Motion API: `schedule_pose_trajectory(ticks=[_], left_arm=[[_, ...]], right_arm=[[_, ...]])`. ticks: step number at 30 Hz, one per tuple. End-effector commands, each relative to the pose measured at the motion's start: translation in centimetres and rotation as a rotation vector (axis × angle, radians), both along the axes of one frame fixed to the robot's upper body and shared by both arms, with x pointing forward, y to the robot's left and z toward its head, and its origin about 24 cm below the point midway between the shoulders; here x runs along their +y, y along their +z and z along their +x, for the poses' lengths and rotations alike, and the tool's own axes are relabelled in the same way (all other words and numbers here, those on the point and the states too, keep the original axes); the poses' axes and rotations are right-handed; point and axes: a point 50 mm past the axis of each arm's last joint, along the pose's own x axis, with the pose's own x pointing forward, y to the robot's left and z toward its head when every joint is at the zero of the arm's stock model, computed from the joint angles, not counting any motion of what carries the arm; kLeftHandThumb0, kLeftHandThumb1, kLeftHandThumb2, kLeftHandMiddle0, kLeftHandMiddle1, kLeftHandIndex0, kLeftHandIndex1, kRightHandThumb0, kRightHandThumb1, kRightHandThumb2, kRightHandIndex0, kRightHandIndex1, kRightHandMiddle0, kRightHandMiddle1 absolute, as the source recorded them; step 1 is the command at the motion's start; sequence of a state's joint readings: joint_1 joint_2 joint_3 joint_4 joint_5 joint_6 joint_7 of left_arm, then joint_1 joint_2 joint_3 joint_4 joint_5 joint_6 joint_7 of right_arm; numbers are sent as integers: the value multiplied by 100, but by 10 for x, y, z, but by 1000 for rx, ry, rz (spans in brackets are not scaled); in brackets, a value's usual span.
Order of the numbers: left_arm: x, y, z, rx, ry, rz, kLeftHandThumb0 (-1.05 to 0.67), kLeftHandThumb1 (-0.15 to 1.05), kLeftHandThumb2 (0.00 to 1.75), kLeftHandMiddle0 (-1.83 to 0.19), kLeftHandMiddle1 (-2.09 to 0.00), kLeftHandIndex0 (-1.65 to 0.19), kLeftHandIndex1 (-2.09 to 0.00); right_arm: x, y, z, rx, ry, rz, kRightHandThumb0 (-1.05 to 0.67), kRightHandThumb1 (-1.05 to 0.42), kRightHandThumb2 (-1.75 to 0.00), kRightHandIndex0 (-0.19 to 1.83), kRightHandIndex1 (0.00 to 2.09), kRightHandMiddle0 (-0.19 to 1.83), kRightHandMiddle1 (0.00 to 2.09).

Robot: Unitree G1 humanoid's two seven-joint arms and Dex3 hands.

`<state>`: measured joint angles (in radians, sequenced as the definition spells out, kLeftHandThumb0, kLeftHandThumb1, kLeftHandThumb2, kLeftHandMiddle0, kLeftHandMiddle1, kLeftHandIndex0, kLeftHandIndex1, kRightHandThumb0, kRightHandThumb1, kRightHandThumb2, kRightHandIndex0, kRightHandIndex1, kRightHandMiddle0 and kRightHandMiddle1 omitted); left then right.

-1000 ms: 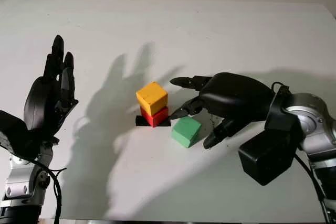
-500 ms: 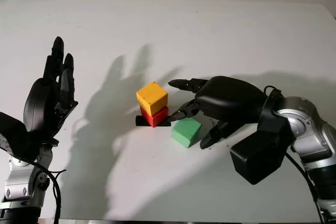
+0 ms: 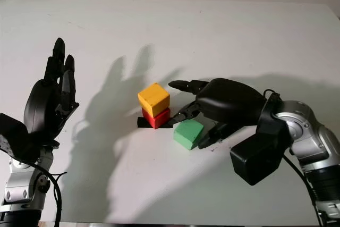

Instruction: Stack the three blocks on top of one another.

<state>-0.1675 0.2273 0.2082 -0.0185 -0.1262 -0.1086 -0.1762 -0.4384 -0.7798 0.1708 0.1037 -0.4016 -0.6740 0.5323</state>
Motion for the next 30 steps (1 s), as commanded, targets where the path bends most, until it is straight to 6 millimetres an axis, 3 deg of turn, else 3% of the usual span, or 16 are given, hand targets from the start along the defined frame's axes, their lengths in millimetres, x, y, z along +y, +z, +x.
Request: schedule_pose_trajectory(ticks=[1, 3, 5, 8, 13, 17, 22, 27, 30], left_arm=[[1, 1, -2, -6, 3, 8, -76, 105, 64, 17, -5, 17, -6], [1, 1, -2, -4, 1, 7, -77, 105, 64, 17, -5, 17, -6], [1, 2, -2, -2, 2, 11, -77, 105, 64, 17, -5, 17, -6], [1, 1, -2, 0, 1, 15, -76, 105, 65, 17, -5, 17, -5], [1, 2, -1, 2, -5, 22, -76, 105, 66, 18, -5, 18, -5], [1, 1, 0, 6, -12, 18, -78, 105, 66, 19, -5, 19, -5], [1, 2, 1, 2, -19, 15, -78, 105, 65, 19, -5, 19, -5], [1, 2, 1, 3, -19, 15, -79, 105, 65, 19, -4, 19, -4], [1, 1, 1, 4, -19, 18, -78, 105, 66, 19, -4, 19, -3]], right_arm=[[0, -2, -1, -10, 8, 0, -46, -85, -6, 21, 10, 106, 28], [-1, -2, -1, -13, 11, 1, -45, -85, -6, 23, 9, 101, 45], [-2, -2, -1, -18, 14, 1, -45, -86, -5, 25, 7, 85, 79], [-3, -1, -1, -9, 9, 16, -44, -86, -5, 27, 7, 80, 96], [-7, 4, -2, 18, -5, 12, -43, -86, -5, 27, 7, 74, 98], [-12, 12, -2, 64, -28, 5, -39, -84, -5, 28, 7, 78, 81], [-22, 23, -1, 80, -76, 12, -36, -83, -5, 29, 7, 81, 78], [-34, 37, 5, 58, -137, 49, -36, -84, -6, 29, 6, 77, 81], [-40, 46, 13, 35, -170, 50, -38, -86, -6, 29, 6, 69, 94]])
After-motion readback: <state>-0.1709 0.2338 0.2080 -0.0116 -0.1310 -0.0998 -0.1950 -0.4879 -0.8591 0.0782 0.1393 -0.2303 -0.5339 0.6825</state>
